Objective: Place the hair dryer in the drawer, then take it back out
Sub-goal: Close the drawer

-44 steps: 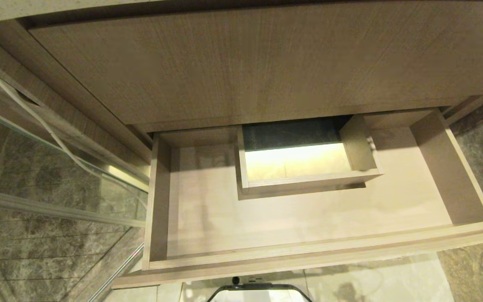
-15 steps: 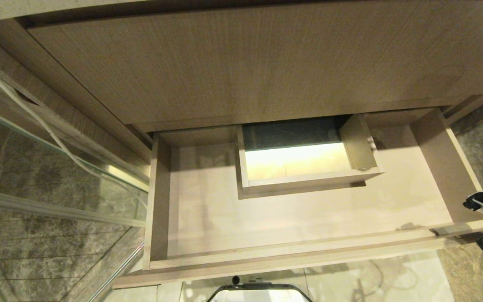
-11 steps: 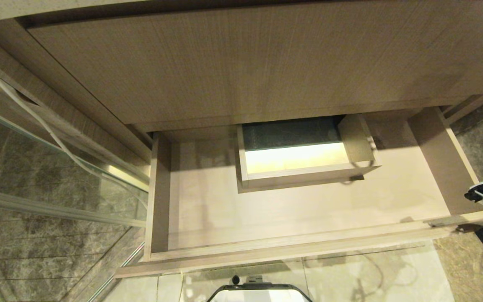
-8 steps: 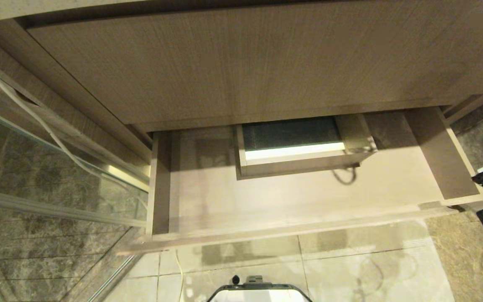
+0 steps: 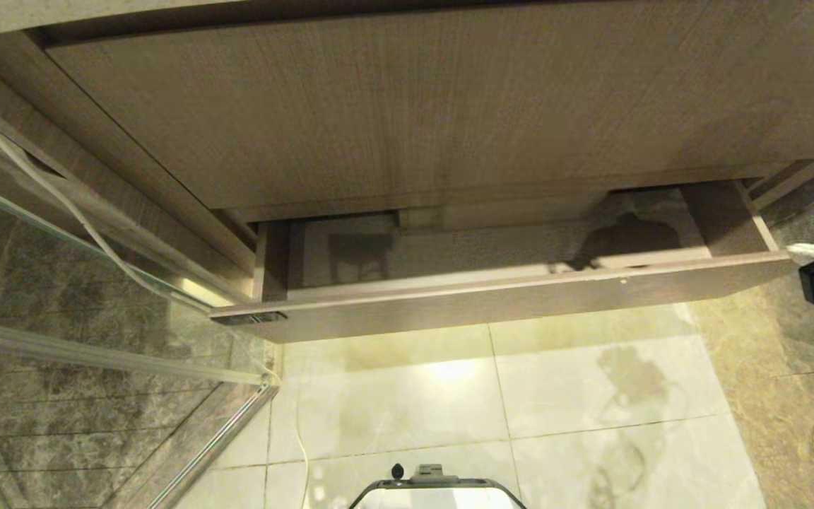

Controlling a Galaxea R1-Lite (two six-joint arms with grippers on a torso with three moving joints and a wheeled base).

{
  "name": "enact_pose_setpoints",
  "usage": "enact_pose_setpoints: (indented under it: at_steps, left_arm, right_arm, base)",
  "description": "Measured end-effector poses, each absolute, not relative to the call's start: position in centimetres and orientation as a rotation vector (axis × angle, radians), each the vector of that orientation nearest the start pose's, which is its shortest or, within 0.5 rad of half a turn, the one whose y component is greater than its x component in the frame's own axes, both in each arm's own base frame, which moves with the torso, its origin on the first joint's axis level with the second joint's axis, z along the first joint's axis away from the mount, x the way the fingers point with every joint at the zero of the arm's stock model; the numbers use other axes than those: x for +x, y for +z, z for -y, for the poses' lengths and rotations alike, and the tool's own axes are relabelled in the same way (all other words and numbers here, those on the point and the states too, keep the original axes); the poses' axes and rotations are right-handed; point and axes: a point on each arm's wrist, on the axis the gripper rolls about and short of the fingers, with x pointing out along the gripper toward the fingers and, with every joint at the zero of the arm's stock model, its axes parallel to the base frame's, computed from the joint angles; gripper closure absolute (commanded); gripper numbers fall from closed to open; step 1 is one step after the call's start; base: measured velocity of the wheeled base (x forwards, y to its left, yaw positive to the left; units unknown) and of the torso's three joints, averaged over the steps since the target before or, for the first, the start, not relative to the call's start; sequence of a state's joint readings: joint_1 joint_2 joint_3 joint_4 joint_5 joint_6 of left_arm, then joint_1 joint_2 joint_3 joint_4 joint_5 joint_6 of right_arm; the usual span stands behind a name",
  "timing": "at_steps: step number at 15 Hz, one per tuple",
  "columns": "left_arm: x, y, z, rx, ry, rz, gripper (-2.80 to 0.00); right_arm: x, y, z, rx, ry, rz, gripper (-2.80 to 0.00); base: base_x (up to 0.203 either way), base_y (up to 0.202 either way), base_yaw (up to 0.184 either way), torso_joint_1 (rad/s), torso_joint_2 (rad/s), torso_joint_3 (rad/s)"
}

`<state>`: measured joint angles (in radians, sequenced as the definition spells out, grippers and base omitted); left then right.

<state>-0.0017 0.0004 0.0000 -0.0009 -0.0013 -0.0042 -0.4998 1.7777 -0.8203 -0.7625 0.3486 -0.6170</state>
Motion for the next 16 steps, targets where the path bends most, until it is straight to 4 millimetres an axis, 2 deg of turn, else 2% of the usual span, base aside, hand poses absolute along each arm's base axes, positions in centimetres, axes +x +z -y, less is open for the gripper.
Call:
enact_pose_setpoints:
  at_steps: [4,6,8,10,16]
  left_arm:
    - [-2.3,7.6,0.0,-0.004,-0.003,0.001,0.00]
    - [-2.3,7.6,0.0,-0.004,-0.003,0.000,0.00]
    - [-2.3,7.6,0.0,-0.004,-0.003,0.001,0.00]
    - [-2.3,7.6,0.0,-0.004,-0.003,0.001,0.00]
    - [-2.3,7.6,0.0,-0.004,-0.003,0.001,0.00]
  right_arm:
    - [27.8,17.9,14.2,-0.533,-0.087,-0.226,0.00]
    - [26.6,17.2,13.5,-0.519,-0.065,-0.269,0.00]
    - [26.4,16.6,13.3,-0.505,-0.046,-0.307,0.00]
    - [27.5,16.0,13.5,-0.500,-0.029,-0.324,0.00]
    - [33.3,14.2,15.5,-0.529,0.008,-0.264,0.00]
  base:
    - [0.000,0.000,0.000,0.000,0.00,0.000]
    - [0.000,0.000,0.000,0.000,0.00,0.000]
    - [0.000,0.000,0.000,0.000,0.00,0.000]
    - [0.000,0.000,0.000,0.000,0.00,0.000]
    - [0.000,0.000,0.000,0.000,0.00,0.000]
